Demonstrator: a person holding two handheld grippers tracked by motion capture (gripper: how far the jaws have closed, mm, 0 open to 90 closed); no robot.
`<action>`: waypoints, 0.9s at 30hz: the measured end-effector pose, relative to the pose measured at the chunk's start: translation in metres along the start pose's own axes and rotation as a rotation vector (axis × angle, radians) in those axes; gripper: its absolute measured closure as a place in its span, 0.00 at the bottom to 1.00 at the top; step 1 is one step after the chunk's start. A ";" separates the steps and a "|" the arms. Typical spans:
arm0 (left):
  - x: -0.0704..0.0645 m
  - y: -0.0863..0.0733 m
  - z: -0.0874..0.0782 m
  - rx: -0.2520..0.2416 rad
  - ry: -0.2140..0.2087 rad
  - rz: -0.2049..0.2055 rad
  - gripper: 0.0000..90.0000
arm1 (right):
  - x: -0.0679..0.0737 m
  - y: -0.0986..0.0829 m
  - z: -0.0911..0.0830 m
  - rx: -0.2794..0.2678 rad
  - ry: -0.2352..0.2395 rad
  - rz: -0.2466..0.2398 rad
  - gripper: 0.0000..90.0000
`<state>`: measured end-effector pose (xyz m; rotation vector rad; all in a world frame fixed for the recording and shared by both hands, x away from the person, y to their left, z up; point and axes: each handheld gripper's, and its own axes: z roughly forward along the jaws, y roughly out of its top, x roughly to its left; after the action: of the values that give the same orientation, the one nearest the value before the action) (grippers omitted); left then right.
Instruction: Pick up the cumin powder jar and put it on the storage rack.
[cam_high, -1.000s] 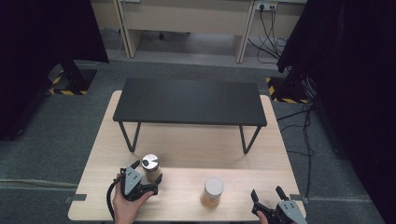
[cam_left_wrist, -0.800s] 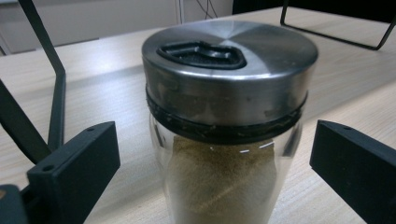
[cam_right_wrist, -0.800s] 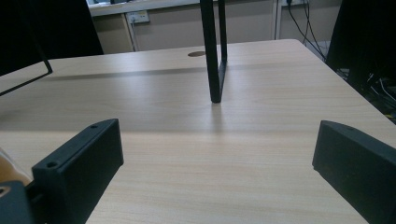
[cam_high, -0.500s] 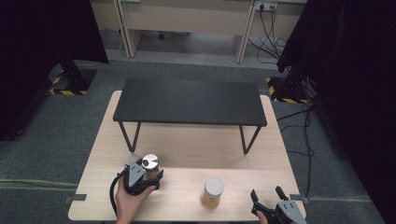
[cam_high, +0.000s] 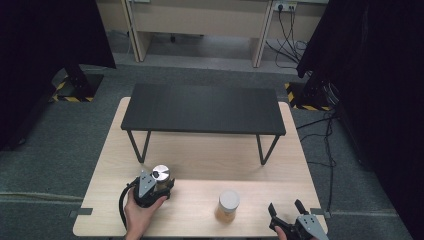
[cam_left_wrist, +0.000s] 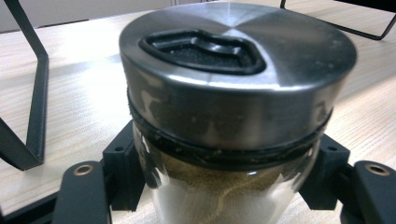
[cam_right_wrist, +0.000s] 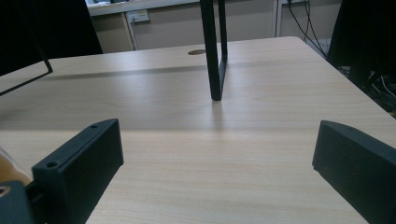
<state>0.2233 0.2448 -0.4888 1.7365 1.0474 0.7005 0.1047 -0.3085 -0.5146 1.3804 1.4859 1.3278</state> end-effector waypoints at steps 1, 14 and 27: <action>0.001 0.000 0.000 -0.001 -0.001 -0.003 0.33 | 0.000 0.000 0.000 0.002 0.000 0.001 0.02; -0.001 0.002 0.000 0.006 0.001 0.010 0.34 | -0.001 0.000 0.000 0.003 0.000 0.008 0.02; -0.003 0.018 -0.011 -0.008 -0.002 0.030 0.34 | -0.002 0.000 0.000 0.000 0.002 0.013 0.02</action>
<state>0.2184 0.2435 -0.4678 1.7489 1.0172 0.7208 0.1050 -0.3106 -0.5146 1.3909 1.4804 1.3373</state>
